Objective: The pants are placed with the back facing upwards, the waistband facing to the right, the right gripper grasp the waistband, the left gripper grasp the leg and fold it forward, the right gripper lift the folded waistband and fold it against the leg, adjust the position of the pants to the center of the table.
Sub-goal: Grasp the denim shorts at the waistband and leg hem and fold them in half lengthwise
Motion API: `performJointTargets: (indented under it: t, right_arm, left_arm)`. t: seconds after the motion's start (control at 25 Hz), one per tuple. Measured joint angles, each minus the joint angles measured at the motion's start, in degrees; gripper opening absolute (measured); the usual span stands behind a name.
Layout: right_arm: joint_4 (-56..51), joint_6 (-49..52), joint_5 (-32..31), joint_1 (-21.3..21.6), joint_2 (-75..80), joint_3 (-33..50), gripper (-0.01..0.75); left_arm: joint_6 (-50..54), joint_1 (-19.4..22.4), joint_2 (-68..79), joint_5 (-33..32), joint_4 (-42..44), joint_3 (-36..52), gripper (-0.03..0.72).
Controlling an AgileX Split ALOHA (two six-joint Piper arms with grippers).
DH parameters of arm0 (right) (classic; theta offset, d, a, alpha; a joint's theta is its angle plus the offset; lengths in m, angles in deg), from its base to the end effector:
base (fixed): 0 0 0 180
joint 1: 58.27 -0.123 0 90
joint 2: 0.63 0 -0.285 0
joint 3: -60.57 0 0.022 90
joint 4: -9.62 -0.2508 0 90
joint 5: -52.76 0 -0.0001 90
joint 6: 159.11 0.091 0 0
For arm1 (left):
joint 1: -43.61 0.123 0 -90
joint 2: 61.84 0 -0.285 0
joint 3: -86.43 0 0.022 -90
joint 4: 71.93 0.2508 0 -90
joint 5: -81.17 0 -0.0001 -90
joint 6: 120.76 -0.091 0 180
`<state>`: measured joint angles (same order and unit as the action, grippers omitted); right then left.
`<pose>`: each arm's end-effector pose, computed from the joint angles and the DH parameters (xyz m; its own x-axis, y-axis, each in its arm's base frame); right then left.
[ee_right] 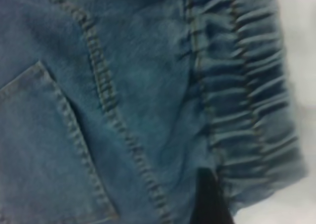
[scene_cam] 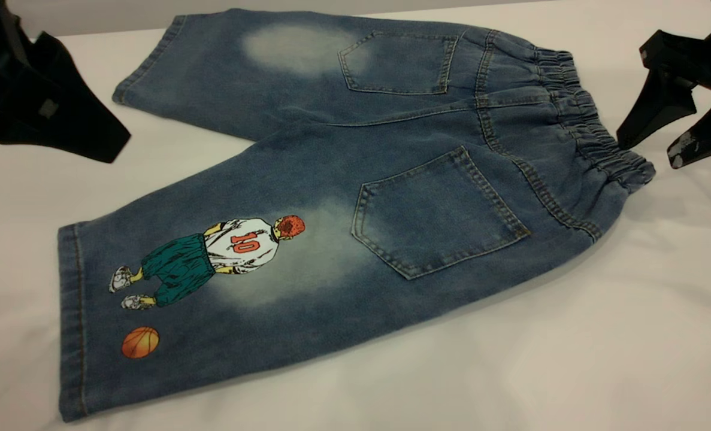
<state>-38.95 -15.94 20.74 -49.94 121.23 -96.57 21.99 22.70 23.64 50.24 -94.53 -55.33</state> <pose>0.3334 -0.0122 0.0916 -0.9520 0.2528 -0.1725 0.1634 0.8965 0.4118 0.2170 -0.1022 0.2069 -0.6596 0.5693 -0.4907 0.6652 0.7462 -0.0284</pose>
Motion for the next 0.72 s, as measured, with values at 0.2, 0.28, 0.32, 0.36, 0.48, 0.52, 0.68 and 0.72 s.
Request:
performJointTargets:
  t: [0.2, 0.28, 0.32, 0.36, 0.48, 0.52, 0.68, 0.72]
  right_arm:
    - [0.6, -0.8, -1.9, 2.3, 0.5, -0.4, 0.408]
    - [-0.5, -1.8, -2.4, 2.5, 1.5, -0.4, 0.408]
    - [-1.2, -2.6, -2.8, 2.5, 2.0, -0.4, 0.408]
    - [-2.0, -3.3, -3.3, 2.5, 2.4, -0.4, 0.408]
    - [-5.5, -6.3, -4.0, 2.5, 3.6, -0.4, 0.408]
    - [-6.9, -7.4, -4.0, 2.5, 3.9, -0.4, 0.408]
    - [-8.9, -8.9, -3.0, 2.5, 5.6, -0.4, 0.408]
    - [-8.8, -8.9, -2.4, 2.5, 6.0, -0.4, 0.408]
  left_arm:
    - [-0.1, -0.5, 0.0, 0.1, 0.1, 0.0, 0.314]
    - [-0.1, -0.5, 0.0, 0.1, 0.1, 0.0, 0.314]
    - [-0.1, -0.5, 0.0, 0.1, 0.1, 0.0, 0.314]
    - [-0.1, -0.5, 0.0, 0.1, 0.1, 0.0, 0.314]
    - [-0.2, -0.5, 0.0, 0.1, 0.1, 0.0, 0.314]
    - [-0.2, -0.5, 0.0, 0.1, 0.1, 0.0, 0.314]
    - [-0.2, -0.5, 0.0, 0.1, 0.1, 0.0, 0.314]
    - [-0.2, -0.5, 0.0, 0.1, 0.1, 0.0, 0.314]
